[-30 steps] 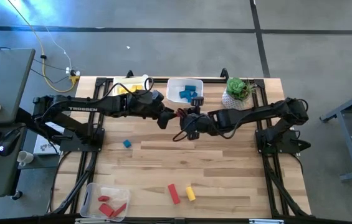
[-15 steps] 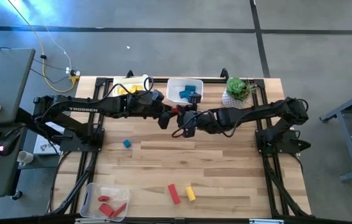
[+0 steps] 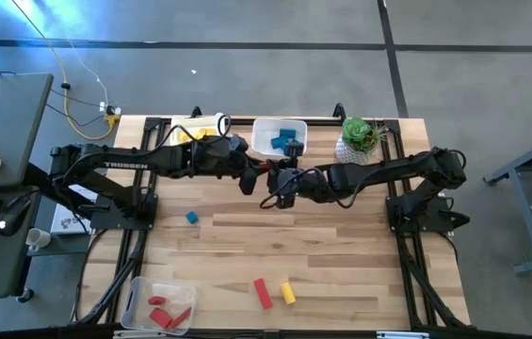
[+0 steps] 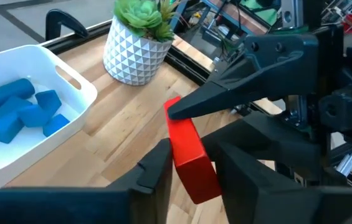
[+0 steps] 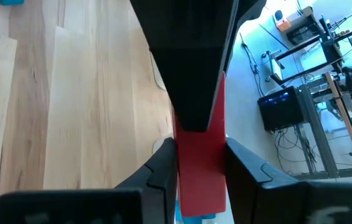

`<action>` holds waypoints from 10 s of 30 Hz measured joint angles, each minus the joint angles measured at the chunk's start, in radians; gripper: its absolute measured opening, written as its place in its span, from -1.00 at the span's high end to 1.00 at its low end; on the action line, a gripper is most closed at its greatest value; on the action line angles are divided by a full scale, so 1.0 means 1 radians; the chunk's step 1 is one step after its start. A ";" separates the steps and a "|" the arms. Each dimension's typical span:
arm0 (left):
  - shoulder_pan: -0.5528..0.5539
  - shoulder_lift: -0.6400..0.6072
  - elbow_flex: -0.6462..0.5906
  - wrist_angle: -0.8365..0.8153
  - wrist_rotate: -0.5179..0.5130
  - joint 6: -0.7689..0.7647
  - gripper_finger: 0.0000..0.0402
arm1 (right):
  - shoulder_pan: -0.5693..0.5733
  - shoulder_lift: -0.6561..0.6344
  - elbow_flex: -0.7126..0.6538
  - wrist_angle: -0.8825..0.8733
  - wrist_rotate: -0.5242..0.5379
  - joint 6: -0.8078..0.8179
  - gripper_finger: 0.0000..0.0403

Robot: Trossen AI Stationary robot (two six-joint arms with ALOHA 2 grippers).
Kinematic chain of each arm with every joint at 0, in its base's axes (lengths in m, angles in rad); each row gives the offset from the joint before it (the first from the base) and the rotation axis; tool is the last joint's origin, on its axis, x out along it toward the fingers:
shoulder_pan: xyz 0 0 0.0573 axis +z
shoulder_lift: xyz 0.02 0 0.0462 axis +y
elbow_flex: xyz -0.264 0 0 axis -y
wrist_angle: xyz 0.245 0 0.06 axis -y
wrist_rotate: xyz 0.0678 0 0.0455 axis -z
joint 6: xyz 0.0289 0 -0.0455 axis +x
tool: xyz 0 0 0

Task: Sort & place blocks by color
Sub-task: Put the red block into the transparent bin, then put the yellow block into the left white bin

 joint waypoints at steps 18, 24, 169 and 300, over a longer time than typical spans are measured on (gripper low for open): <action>-0.043 0.000 0.000 -0.080 -0.003 0.073 0.76 | 0.001 0.000 0.000 -0.023 -0.118 0.018 0.25; -0.082 0.000 0.000 -0.115 -0.025 0.093 0.76 | 0.001 0.000 0.001 -0.032 -0.145 0.103 0.07; -0.707 -0.070 -0.001 -0.751 -0.376 -0.423 0.25 | 0.362 0.271 0.001 -0.068 -0.783 1.426 0.04; -0.240 -0.069 0.000 0.200 -0.075 0.406 -0.03 | -0.143 -0.212 0.002 0.215 -0.988 0.191 0.50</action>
